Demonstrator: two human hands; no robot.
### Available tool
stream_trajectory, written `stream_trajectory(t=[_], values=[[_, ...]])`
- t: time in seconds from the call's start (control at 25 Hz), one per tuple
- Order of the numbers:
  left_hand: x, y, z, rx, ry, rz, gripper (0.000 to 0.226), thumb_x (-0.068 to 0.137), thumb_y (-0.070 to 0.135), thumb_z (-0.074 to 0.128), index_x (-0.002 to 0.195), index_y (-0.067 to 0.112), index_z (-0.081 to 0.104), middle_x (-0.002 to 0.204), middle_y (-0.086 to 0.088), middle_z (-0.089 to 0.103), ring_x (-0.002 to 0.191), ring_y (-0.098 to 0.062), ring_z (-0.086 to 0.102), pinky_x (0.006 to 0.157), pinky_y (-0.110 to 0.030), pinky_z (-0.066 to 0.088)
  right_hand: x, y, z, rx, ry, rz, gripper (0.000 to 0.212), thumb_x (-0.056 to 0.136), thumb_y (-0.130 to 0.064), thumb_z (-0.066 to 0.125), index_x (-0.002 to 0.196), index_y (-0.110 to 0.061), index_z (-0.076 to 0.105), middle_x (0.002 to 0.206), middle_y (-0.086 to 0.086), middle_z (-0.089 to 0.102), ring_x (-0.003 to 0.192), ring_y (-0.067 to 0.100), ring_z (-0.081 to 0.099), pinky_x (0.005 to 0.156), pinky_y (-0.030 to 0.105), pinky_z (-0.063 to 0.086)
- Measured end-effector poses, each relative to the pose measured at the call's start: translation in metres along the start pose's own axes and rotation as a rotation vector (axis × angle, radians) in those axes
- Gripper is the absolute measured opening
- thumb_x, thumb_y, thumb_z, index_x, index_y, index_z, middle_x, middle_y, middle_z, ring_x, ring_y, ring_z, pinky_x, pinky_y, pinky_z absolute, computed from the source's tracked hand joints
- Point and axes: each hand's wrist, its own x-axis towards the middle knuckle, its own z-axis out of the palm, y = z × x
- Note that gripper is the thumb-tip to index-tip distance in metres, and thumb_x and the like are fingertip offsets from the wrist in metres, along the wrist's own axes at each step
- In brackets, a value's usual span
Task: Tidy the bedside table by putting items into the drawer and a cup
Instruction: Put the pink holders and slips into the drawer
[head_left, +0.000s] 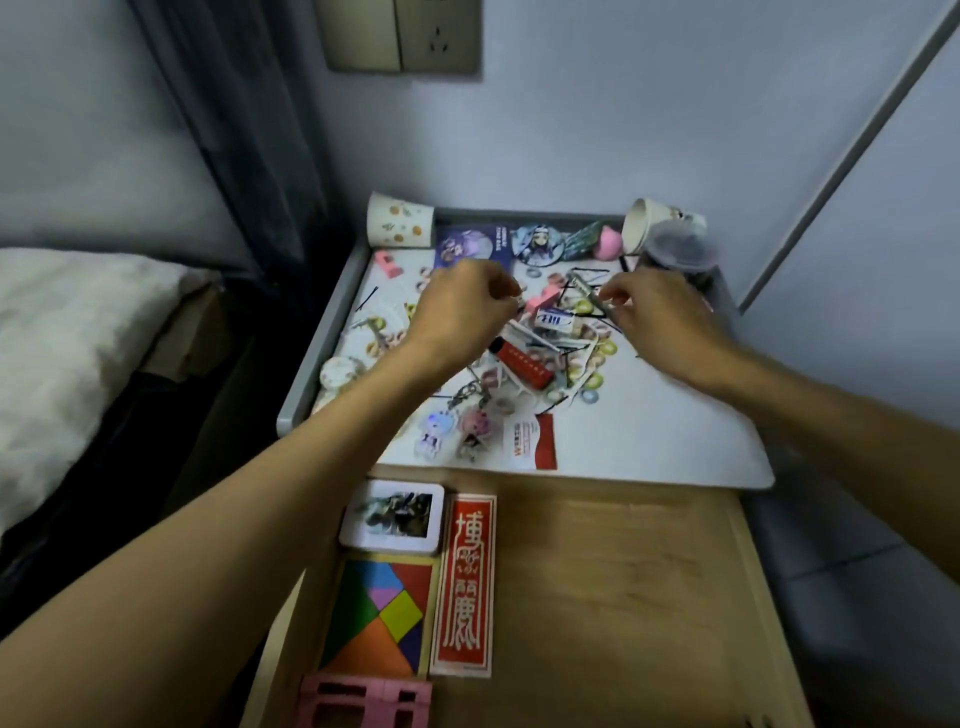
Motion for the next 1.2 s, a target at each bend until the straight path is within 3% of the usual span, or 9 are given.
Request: stream_trajectory(t=[0.16, 0.32, 0.56, 0.64, 0.76, 0.84, 0.96, 1.08, 1.2], values=[[0.063, -0.002, 0.048, 0.303, -0.086, 0.023, 0.028, 0.094, 0.032, 0.058, 0.112, 0.012, 0.068, 0.109, -0.010, 0.069, 0.096, -0.029, 0.065, 0.082, -0.039, 0.055, 0.036, 0.016, 0.008, -0.325, -0.066, -0.004, 0.016, 0.093, -0.011, 0.052, 0.100, -0.002, 0.063, 0.097, 0.020, 0.068, 0.083, 0.035, 0.065, 0.062, 0.036, 0.052], [0.092, -0.010, 0.079, 0.579, -0.081, 0.047, 0.021, 0.096, 0.022, 0.055, 0.107, 0.007, 0.065, 0.104, -0.016, 0.067, 0.090, -0.035, 0.064, 0.068, -0.038, 0.048, 0.050, 0.014, 0.023, -0.471, -0.101, 0.022, 0.022, 0.089, -0.005, 0.054, 0.108, -0.001, 0.062, 0.103, 0.020, 0.067, 0.092, 0.036, 0.065, 0.062, 0.035, 0.041], [0.086, -0.009, 0.072, 0.428, 0.006, 0.084, 0.037, 0.098, 0.041, 0.054, 0.087, 0.006, 0.061, 0.084, -0.011, 0.066, 0.073, -0.029, 0.065, 0.068, -0.040, 0.055, 0.051, 0.015, 0.028, -0.327, 0.015, 0.113, 0.037, 0.088, 0.000, 0.051, 0.125, -0.002, 0.049, 0.102, 0.016, 0.066, 0.086, 0.036, 0.063, 0.057, 0.035, 0.040], [0.069, -0.006, 0.051, 0.235, 0.050, 0.090, 0.035, 0.099, 0.044, 0.049, 0.092, 0.011, 0.058, 0.080, -0.005, 0.065, 0.068, -0.023, 0.063, 0.064, -0.039, 0.054, 0.049, 0.007, 0.021, -0.110, 0.046, 0.166, 0.032, 0.092, -0.006, 0.052, 0.123, -0.004, 0.053, 0.107, 0.014, 0.066, 0.088, 0.034, 0.064, 0.064, 0.037, 0.048], [0.030, -0.006, 0.005, 0.012, 0.104, 0.053, 0.025, 0.098, 0.038, 0.055, 0.089, 0.014, 0.056, 0.076, 0.000, 0.067, 0.067, -0.017, 0.064, 0.061, -0.035, 0.053, 0.046, -0.023, 0.013, 0.856, -0.089, 0.477, 0.032, 0.096, -0.002, 0.047, 0.127, 0.001, 0.053, 0.108, 0.017, 0.064, 0.091, 0.029, 0.069, 0.080, 0.040, 0.059], [0.003, -0.015, -0.024, -0.252, 0.132, -0.061, 0.017, 0.096, 0.028, 0.061, 0.089, 0.012, 0.057, 0.080, -0.005, 0.070, 0.069, -0.018, 0.070, 0.061, -0.036, 0.057, 0.044, -0.048, 0.010, 1.408, -0.216, 0.636, 0.024, 0.096, 0.007, 0.042, 0.118, 0.001, 0.050, 0.102, 0.018, 0.061, 0.087, 0.027, 0.068, 0.076, 0.034, 0.059], [-0.031, -0.037, -0.059, -0.614, 0.159, -0.245, 0.013, 0.091, 0.016, 0.067, 0.090, 0.003, 0.061, 0.083, -0.014, 0.069, 0.064, -0.017, 0.068, 0.058, -0.027, 0.055, 0.048, -0.080, 0.011, 1.744, -0.315, 0.780, 0.010, 0.094, 0.003, 0.051, 0.104, 0.002, 0.055, 0.093, 0.014, 0.054, 0.074, 0.019, 0.057, 0.061, 0.026, 0.055], [-0.051, -0.066, -0.079, -0.659, 0.221, -0.319, 0.018, 0.085, 0.016, 0.074, 0.090, 0.001, 0.065, 0.073, -0.008, 0.066, 0.062, -0.012, 0.063, 0.057, -0.020, 0.051, 0.062, -0.117, 0.021, 1.463, -0.404, 0.723, 0.008, 0.091, -0.008, 0.064, 0.089, -0.007, 0.057, 0.078, 0.004, 0.049, 0.058, 0.010, 0.041, 0.050, 0.019, 0.037], [-0.053, -0.087, -0.086, -0.594, 0.249, -0.333, 0.008, 0.083, 0.010, 0.076, 0.083, 0.006, 0.069, 0.070, -0.004, 0.066, 0.064, -0.011, 0.061, 0.065, -0.027, 0.052, 0.090, -0.138, 0.046, 0.611, -0.369, 0.290, 0.020, 0.093, -0.026, 0.062, 0.093, -0.007, 0.055, 0.079, 0.008, 0.054, 0.066, 0.019, 0.050, 0.057, 0.029, 0.040]])
